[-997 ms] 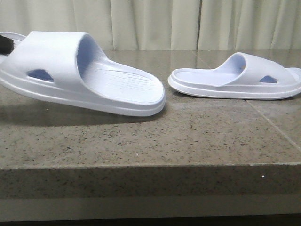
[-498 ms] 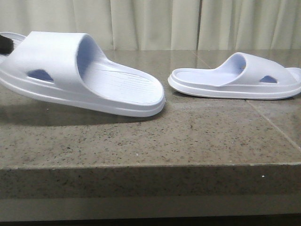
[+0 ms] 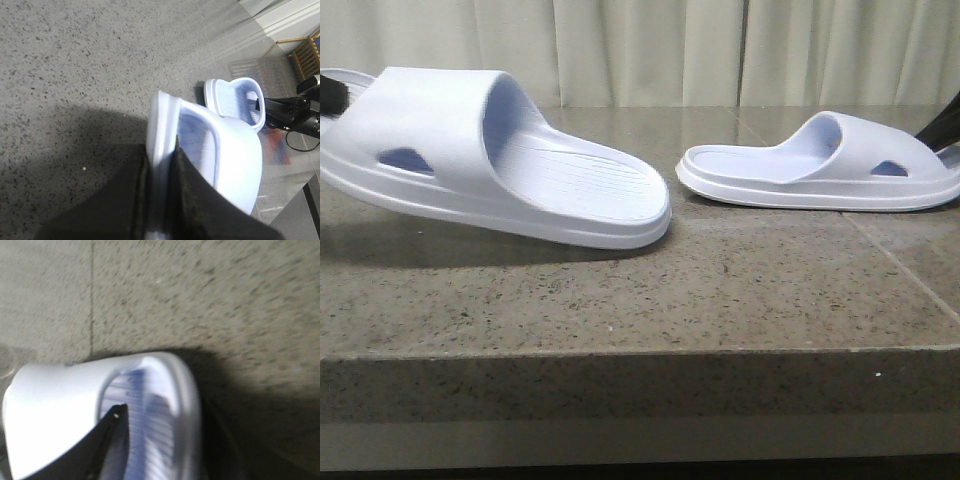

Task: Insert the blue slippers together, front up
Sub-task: 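Lift the right-held slipper and stack it onto the left-held slipper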

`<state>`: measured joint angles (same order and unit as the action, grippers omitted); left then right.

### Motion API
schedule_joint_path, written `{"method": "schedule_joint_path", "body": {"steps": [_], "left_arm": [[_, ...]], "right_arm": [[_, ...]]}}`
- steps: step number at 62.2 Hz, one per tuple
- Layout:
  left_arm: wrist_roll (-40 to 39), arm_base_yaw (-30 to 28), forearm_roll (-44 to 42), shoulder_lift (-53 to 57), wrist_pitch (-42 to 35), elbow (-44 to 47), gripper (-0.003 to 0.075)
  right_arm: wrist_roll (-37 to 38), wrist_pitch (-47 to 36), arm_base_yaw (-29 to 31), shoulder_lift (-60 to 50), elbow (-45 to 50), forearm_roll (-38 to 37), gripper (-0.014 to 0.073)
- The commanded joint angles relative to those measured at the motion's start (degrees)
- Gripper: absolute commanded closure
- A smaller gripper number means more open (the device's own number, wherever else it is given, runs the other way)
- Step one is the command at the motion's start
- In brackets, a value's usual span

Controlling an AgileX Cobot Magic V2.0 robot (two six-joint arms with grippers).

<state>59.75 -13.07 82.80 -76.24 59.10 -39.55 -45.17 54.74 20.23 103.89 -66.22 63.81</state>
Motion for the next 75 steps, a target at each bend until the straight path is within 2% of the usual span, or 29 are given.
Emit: {"method": "schedule_joint_path", "body": {"steps": [1, 23, 38, 46, 51, 58, 66, 75], "left_arm": [[0.1, 0.2, 4.4, 1.8, 2.1, -1.2, 0.0741], [0.1, 0.5, 4.8, 1.8, 1.1, -1.2, 0.0741], [0.2, 6.4, 10.2, 1.8, -3.6, -1.2, 0.0741], [2.0, 12.4, 13.5, 1.8, -9.5, -1.2, 0.0741], [3.0, 15.8, 16.1, 1.8, -13.3, -1.2, 0.0741], [3.6, 19.3, 17.7, -0.1, -15.8, -1.4, 0.0741], [5.1, 21.1, 18.5, -4.9, -15.9, -2.8, 0.0741], [5.7, 21.1, 18.7, -9.5, -15.5, -4.2, 0.0741]], "right_arm": [[-1.4, 3.0, -0.8, -0.7, -1.0, -0.1, 0.0352], [-3.1, 5.9, -0.9, -0.8, -1.0, 2.5, 0.0667], [-3.9, 8.7, 2.8, -8.2, -1.0, 4.6, 0.0658], [-3.3, 10.5, 8.0, -13.1, -0.7, 4.6, 0.0658], [-3.0, 14.5, 11.7, -15.5, -0.7, 4.6, 0.0658], [-2.5, 16.5, 15.2, -18.3, 1.2, 8.2, 0.0658], [-2.9, 16.4, 14.0, -20.2, 4.8, 9.1, 0.0658], [-3.2, 15.1, 9.7, -20.6, 7.4, 9.2, 0.0658]]}}
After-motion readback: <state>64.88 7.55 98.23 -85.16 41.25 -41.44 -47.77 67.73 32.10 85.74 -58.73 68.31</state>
